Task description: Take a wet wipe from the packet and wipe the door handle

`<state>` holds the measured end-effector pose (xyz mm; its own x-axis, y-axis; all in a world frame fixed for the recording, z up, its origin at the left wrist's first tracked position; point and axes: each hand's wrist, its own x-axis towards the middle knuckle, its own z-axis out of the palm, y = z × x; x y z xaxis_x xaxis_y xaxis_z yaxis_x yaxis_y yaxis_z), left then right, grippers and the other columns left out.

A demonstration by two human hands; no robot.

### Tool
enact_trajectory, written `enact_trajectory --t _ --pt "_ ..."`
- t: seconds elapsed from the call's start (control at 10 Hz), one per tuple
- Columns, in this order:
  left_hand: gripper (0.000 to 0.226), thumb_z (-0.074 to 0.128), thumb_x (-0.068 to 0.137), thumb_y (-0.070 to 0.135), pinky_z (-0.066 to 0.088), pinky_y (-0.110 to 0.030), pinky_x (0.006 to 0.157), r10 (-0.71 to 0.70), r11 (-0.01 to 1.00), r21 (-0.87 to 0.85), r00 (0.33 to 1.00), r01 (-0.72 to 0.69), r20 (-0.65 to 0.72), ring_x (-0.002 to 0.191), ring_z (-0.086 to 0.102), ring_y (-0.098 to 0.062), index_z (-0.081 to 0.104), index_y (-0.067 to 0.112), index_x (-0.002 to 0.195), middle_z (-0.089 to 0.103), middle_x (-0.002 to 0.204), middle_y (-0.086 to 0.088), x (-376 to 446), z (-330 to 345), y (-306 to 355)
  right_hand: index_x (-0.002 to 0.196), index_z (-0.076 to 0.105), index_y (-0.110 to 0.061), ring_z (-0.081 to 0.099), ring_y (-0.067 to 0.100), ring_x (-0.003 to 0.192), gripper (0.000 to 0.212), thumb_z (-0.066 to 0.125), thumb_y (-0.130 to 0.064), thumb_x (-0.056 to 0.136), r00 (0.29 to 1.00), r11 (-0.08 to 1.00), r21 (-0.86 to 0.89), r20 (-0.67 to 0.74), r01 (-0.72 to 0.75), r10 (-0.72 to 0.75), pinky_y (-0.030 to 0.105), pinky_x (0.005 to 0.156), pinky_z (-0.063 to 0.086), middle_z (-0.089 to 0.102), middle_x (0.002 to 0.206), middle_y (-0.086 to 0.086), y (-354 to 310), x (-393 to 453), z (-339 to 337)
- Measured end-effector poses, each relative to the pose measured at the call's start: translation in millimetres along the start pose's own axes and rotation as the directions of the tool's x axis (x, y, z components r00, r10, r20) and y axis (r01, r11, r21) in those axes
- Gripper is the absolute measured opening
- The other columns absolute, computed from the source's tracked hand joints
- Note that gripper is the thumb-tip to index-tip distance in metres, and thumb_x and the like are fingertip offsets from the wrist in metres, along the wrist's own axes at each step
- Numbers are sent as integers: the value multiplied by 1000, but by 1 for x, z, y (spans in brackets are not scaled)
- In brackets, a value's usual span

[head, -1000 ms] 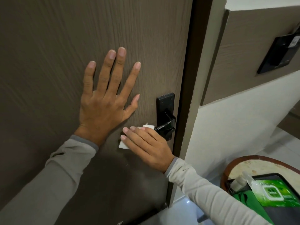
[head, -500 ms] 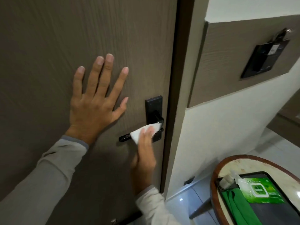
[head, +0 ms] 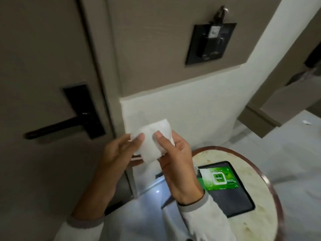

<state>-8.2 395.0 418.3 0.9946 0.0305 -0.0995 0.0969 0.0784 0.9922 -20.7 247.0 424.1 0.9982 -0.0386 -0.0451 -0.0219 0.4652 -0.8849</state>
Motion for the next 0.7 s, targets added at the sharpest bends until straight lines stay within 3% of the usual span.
enact_trajectory --t 0.1,0.2,0.3,0.4,0.5,0.6,0.7 --pt "34 80 79 28 68 -34 74 -93 986 -130 989 108 114 95 80 -28 81 9 107 83 102 -10 13 81 -28 116 70 6 70 37 94 23 59 -11 104 995 996 -90 -95 13 -22 51 87 59 72 113 37 -12 12 -80" --pt "2 82 84 11 66 -26 64 -217 954 -174 963 244 160 80 79 -25 82 9 85 81 88 -11 36 194 -104 97 75 1 67 18 69 16 61 -6 103 967 967 -251 -252 -37 -29 30 60 59 76 81 12 -12 34 -222" --pt "7 81 91 -2 66 -23 63 -374 922 -49 914 385 156 76 75 -24 76 3 89 76 86 -13 51 264 -185 95 74 5 64 14 71 10 66 2 99 933 908 -379 -357 -181 37 27 65 55 72 78 8 12 43 -330" --pt "20 81 91 -10 64 -22 59 -584 807 181 806 562 99 81 70 -27 67 3 85 69 86 -14 47 336 -314 103 66 26 63 27 87 18 70 15 90 807 752 -400 -516 -524 288 39 81 52 69 98 22 75 38 -465" --pt "33 84 87 -12 66 -38 66 -697 694 315 713 647 70 86 69 -31 64 9 73 67 78 -13 35 362 -387 109 65 23 63 26 82 25 74 15 87 665 575 -374 -594 -727 454 37 79 55 66 105 24 120 26 -531" --pt "16 89 85 -3 63 -57 85 -748 588 495 663 640 31 88 72 -34 74 2 84 74 90 -20 19 377 -439 132 62 4 67 35 116 46 79 -5 91 551 189 -573 -565 -798 614 44 105 56 67 132 26 149 23 -570" --pt "44 90 89 18 59 -49 97 -721 534 646 693 545 11 110 70 -34 72 -3 124 73 119 -22 8 384 -436 154 41 -6 53 38 140 72 78 -19 93 568 -4 -734 -529 -679 630 46 115 48 55 151 20 138 27 -571"
